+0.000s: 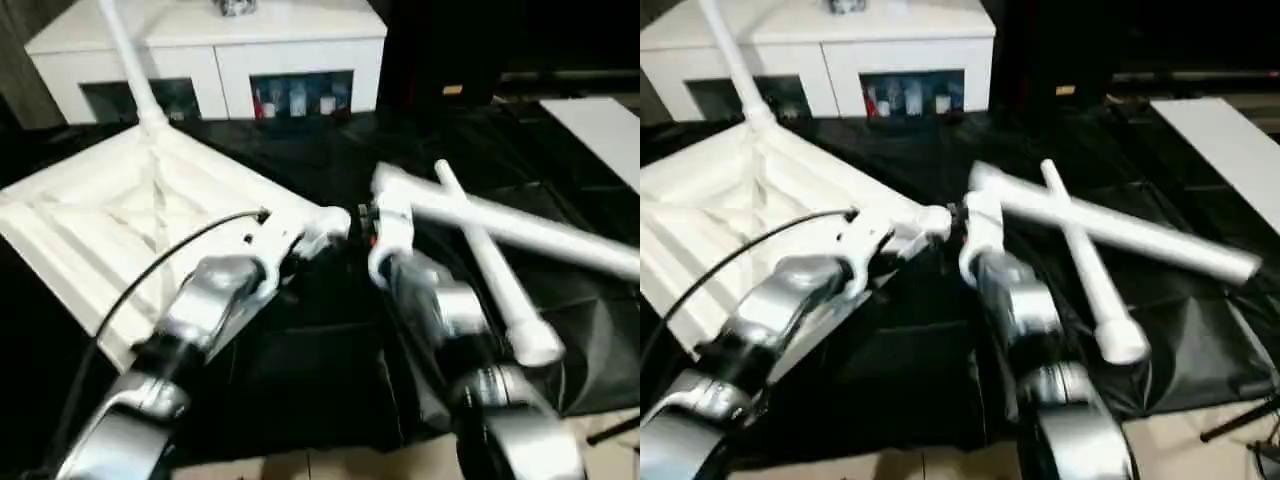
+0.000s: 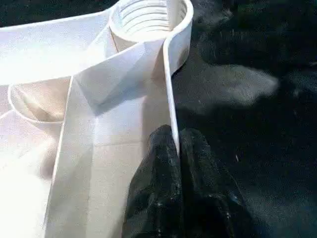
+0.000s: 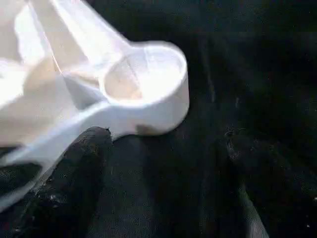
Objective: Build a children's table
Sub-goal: Insert table leg to table base
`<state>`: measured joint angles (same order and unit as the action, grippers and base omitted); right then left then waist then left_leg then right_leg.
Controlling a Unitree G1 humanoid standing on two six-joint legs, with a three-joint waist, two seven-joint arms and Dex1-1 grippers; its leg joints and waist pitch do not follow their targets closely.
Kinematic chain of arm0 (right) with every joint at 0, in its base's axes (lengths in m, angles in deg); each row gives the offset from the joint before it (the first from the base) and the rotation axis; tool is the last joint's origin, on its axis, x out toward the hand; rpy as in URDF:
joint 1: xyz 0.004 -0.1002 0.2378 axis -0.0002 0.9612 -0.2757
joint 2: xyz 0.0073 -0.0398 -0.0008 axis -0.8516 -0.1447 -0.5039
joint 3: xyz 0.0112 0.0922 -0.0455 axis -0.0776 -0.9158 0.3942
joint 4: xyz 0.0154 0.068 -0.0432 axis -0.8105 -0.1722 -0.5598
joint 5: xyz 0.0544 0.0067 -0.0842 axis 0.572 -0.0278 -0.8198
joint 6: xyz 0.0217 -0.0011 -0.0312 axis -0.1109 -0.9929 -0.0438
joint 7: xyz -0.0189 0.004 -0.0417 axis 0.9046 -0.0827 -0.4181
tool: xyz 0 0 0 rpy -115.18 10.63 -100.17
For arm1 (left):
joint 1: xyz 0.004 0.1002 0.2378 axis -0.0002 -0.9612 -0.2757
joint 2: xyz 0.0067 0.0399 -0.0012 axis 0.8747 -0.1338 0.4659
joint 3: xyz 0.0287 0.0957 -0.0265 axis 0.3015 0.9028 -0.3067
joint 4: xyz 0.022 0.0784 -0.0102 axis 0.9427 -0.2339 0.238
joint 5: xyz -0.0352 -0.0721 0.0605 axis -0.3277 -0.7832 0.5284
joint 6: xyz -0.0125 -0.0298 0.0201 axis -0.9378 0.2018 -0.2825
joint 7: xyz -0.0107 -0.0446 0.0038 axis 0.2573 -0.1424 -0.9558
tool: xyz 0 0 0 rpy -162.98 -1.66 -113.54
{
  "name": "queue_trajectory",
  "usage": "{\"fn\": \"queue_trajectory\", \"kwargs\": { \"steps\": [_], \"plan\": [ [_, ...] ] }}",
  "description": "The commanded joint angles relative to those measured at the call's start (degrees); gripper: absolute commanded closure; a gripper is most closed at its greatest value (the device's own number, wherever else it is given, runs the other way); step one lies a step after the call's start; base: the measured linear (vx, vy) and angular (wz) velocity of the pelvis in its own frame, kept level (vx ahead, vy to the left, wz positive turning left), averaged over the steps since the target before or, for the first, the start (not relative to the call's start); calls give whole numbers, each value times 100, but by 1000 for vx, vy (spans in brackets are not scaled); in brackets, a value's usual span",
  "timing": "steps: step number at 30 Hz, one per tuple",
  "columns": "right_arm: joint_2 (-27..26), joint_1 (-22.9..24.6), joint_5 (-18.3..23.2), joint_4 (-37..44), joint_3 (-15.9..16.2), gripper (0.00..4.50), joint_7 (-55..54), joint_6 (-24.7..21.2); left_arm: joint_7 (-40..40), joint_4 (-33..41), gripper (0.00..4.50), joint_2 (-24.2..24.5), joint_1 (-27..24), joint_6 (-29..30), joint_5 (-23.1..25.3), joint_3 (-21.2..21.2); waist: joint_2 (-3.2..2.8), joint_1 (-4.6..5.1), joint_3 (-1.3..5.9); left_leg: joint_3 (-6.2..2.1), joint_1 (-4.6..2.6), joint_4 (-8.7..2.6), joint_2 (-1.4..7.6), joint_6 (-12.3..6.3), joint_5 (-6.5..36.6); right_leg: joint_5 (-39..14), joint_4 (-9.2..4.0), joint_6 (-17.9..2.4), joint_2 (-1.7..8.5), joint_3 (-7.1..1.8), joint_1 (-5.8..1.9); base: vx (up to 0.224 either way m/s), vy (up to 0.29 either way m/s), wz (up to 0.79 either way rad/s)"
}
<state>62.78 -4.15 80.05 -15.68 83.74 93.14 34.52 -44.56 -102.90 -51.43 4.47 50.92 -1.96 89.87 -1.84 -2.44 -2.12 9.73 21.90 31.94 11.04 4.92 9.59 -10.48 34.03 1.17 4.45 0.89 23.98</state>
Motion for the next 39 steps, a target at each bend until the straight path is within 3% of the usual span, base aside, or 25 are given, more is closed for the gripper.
{"fn": "queue_trajectory", "kwargs": {
  "steps": [1, 2, 3, 4, 7, 9, 10, 13, 18, 19, 21, 22, 24, 27, 34, 39],
  "plan": [
    [-17, 129, 78, 510, 51, 40, -71, -260, -500, 82, 450, 314, -371, -952, 259, 422, 51, -36, 313, 23, -79, -350, 110, -22, 1184, -637, -365, -1141, 213, -118, -311, 0, 0, 0],
    [-18, 191, 92, 630, 43, 40, -133, -322, -855, 192, 450, 537, -527, -1405, 339, 632, 42, -55, 314, 8, -68, -355, 114, -14, 1196, -713, -370, -1070, 230, -120, -315, 0, 0, 0],
    [-18, 191, 92, 630, 43, 40, -133, -322, -855, 192, 450, 537, -527, -1405, 339, 632, 35, -24, 303, 4, -62, -390, 125, 35, 1309, -947, -380, -955, 232, -124, -291, 0, 0, 0],
    [-22, 267, 95, 814, 16, 40, -200, -384, -1188, 313, 450, 771, -718, -1871, 363, 764, -5, -42, 302, 14, -121, -371, 128, 105, 1476, -1177, -417, -894, 237, -142, -243, 0, 0, 0],
    [-20, 330, 94, 998, -18, 40, -239, -471, -1385, 439, 450, 899, -867, -2106, 284, 743, -22, -92, 302, 24, -161, -405, 148, 265, 1638, -1273, -403, -833, 210, -155, -197, 0, 0, 0],
    [-12, 353, 102, 1068, -52, 40, -253, -517, -1604, 541, 450, 1028, -977, -2353, 242, 753, -45, -99, 301, 15, -150, -411, 139, 329, 1618, -1145, -379, -815, 197, -149, -202, 0, 0, 0],
    [-6, 370, 108, 1104, -82, 40, -276, -542, -1803, 573, 450, 1173, -1052, -2777, 210, 765, -42, -102, 321, 16, -145, -397, 118, 362, 1505, -860, -352, -804, 189, -140, -217, 0, 0, 0],
    [-8, 408, 123, 1187, -97, 40, -328, -607, -1993, 603, 450, 1352, -1098, -3229, 168, 766, -34, -107, 343, 32, -135, -367, 99, 351, 1287, -454, -305, -851, 191, -136, -243, 0, 0, 0],
    [-15, 486, 133, 1263, -78, 40, -355, -656, -2124, 651, 450, 1514, -1129, -3644, 180, 676, -44, -109, 374, 40, -128, -332, 91, 320, 987, 14, -242, -918, 182, -121, -277, 0, 0, 0],
    [-26, 493, 128, 1285, -75, 40, -369, -685, -2149, 632, 450, 1584, -1130, -3739, 207, 593, -71, -101, 363, 37, -124, -332, 85, 329, 1011, 23, -238, -932, 182, -114, -275, 0, 0, 0],
    [-29, 503, 124, 1302, -77, 40, -374, -698, -2098, 586, 450, 1623, -1122, -3765, 239, 543, -59, -92, 365, 40, -131, -330, 88, 338, 1054, -11, -239, -940, 184, -116, -276, 0, 0, 0],
    [-39, 518, 122, 1338, -84, 40, -398, -716, -1724, 344, 450, 1582, -1030, -3809, 247, 301, -76, -85, 362, 45, -139, -323, 81, 340, 1088, -18, -248, -944, 177, -117, -270, 0, 0, 0],
    [-46, 535, 128, 1373, -93, 32, -421, -727, -1576, 198, 402, 1599, -953, -3822, 174, 115, -71, -78, 368, 41, -136, -321, 79, 354, 1126, -56, -237, -937, 180, -118, -287, 0, 0, 0],
    [-54, 582, 131, 1438, -101, 32, -446, -755, -1650, 251, 375, 1609, -964, -3648, -165, -172, -83, -55, 357, 21, -113, -335, 86, 394, 1187, -196, -232, -953, 198, -118, -298, 0, 0, 0],
    [77, 534, -30, 1574, -54, 32, -553, -691, -1629, 777, 330, 1693, -1014, -3235, -1222, -1121, -89, -27, 350, 47, -152, -302, 85, 399, 1338, -331, -227, -1113, 161, -121, -266, 0, 0, 0],
    [496, 316, -414, 1648, 21, 32, -801, -921, -1589, 1445, 292, 1802, -1206, -2559, -1523, -1355, -89, -21, 331, 49, -150, -300, 80, 457, 1326, -433, -218, -1049, 140, -119, -270, 0, 0, 0]
  ]
}}
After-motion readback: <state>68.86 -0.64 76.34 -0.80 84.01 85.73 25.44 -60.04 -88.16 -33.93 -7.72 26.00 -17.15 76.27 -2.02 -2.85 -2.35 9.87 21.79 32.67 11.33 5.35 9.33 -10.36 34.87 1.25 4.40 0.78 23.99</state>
